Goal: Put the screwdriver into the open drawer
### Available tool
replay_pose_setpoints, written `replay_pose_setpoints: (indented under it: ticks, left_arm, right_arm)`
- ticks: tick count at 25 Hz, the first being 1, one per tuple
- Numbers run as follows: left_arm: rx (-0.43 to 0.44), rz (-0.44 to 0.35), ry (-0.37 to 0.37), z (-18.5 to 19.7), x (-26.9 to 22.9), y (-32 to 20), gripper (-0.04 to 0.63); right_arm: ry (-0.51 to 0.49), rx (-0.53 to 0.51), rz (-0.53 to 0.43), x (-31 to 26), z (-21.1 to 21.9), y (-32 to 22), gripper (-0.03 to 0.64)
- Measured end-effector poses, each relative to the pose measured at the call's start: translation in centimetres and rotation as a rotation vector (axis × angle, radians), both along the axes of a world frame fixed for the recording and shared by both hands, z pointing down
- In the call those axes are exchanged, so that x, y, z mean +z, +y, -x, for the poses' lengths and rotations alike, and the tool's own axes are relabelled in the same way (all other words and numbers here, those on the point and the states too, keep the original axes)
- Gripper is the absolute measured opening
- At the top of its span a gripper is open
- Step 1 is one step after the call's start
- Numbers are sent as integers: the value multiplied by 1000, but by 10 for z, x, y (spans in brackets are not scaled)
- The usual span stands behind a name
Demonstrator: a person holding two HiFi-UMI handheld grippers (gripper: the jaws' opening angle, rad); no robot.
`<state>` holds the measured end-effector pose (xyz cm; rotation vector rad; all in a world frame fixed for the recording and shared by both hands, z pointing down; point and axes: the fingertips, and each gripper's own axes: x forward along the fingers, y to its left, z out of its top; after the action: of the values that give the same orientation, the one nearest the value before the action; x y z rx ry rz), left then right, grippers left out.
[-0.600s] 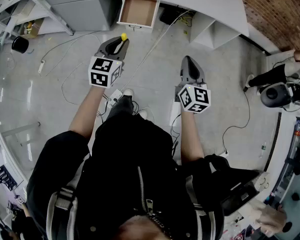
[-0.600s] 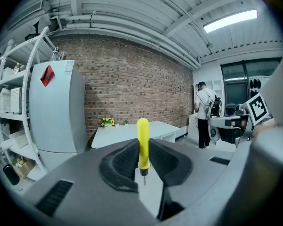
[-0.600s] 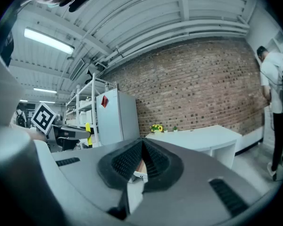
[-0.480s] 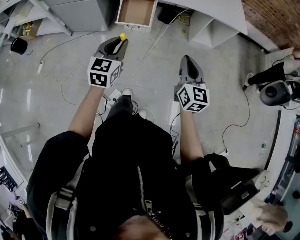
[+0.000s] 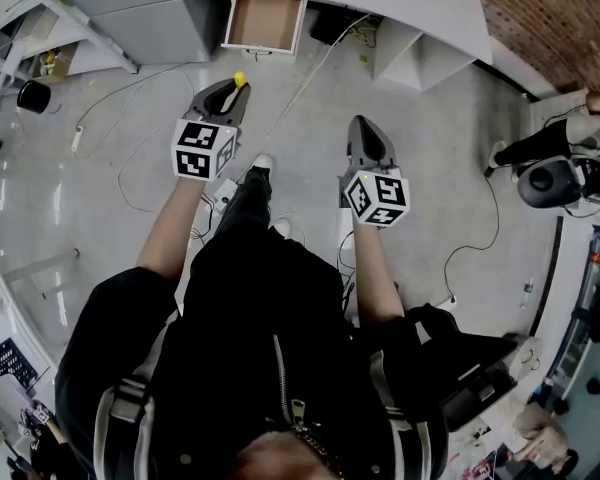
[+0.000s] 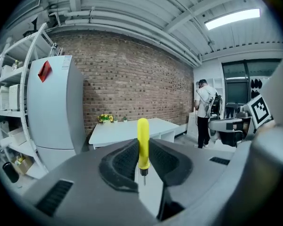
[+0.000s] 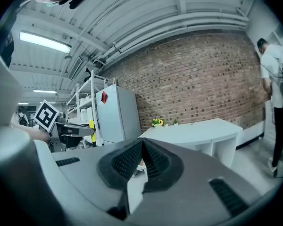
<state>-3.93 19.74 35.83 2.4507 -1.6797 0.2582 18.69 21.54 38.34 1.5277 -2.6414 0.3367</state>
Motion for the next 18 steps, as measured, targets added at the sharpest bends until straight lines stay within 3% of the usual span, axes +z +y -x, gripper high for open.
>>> replay_pose_setpoints:
  ticks: [8, 18]
  left_arm:
    - [-3, 24, 11, 4, 16, -66, 81]
    - [-2, 95, 46, 46, 44, -201, 81]
  right_arm:
    - [4, -21, 25, 12, 10, -66, 5]
    - [27, -33, 66, 16, 58, -206, 5]
